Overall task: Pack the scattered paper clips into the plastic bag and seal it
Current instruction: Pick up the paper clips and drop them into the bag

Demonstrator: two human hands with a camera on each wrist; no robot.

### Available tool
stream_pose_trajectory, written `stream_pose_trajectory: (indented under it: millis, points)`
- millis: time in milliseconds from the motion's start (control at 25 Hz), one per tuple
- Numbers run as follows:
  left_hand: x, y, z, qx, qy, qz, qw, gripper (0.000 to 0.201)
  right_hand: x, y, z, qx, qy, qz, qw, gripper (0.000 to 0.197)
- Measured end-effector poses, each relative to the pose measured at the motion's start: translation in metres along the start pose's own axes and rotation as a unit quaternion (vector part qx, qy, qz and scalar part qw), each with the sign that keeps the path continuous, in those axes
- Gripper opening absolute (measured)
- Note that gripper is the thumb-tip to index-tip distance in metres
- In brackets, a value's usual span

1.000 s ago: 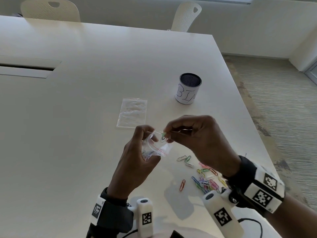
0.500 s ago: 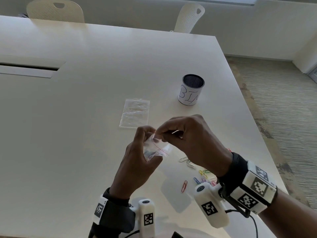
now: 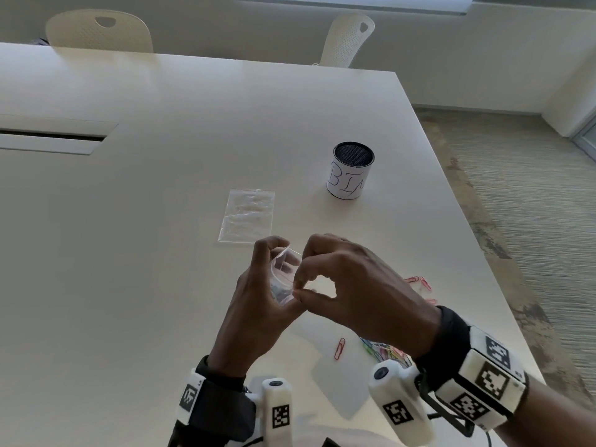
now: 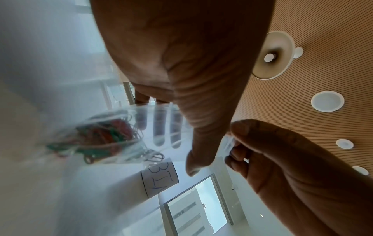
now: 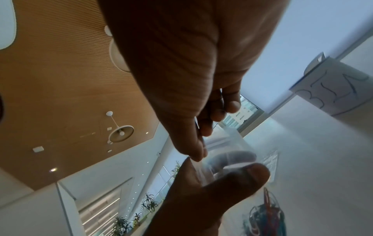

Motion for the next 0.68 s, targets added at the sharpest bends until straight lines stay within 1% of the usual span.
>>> stream_pose_trajectory:
  millis: [120,200,280,320,360,400,480,520,560,600,680]
  points:
    - [0.006,-0.004,0.000,-0.012,0.012,-0.004,1.000,0.062,-0.001,-0.007,0.005,-0.009,-0.024,-0.050,0.998,0.010]
    - [0.007,-0.005,0.001,-0.011,0.023,-0.013,1.000,0.058,-0.007,0.001,0.010,-0.004,-0.006,-0.074,0.997,0.012]
    - [0.009,-0.005,0.002,-0.004,0.028,-0.019,0.999,0.055,-0.016,0.027,0.020,0.039,0.031,-0.081,0.995,0.012]
    - [0.011,-0.006,0.003,-0.005,0.027,-0.022,0.999,0.054,-0.019,0.047,0.026,0.071,0.031,-0.069,0.995,0.017]
    - [0.013,-0.006,0.005,-0.009,0.024,-0.025,0.999,0.053,-0.020,0.070,0.036,0.107,0.009,-0.043,0.993,0.027]
    - [0.015,-0.004,0.006,-0.011,0.020,-0.028,0.999,0.053,-0.018,0.093,0.047,0.142,-0.033,-0.009,0.989,0.042]
    - [0.019,-0.002,0.008,-0.013,0.010,-0.037,0.999,0.054,-0.008,0.132,0.073,0.200,-0.140,0.044,0.969,0.078]
    - [0.021,-0.001,0.009,-0.012,0.005,-0.045,0.999,0.054,-0.002,0.145,0.084,0.221,-0.182,0.057,0.956,0.093]
    - [0.023,-0.001,0.009,-0.010,-0.001,-0.054,0.999,0.054,0.004,0.153,0.094,0.239,-0.210,0.066,0.946,0.103]
    - [0.025,-0.001,0.010,-0.010,-0.004,-0.062,0.998,0.055,0.009,0.157,0.102,0.254,-0.223,0.067,0.939,0.107]
    - [0.028,-0.001,0.011,-0.012,-0.008,-0.074,0.997,0.056,0.018,0.155,0.110,0.268,-0.213,0.042,0.939,0.102]
Point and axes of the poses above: each hand's wrist, its own z-axis away from the middle knuckle, its own x-axis out of the palm, y = z × x, the point moved 3 cm from there along -z, towards the middle knuckle, and after that the axes turned 15 degrees about z, right-handed, at the moved point
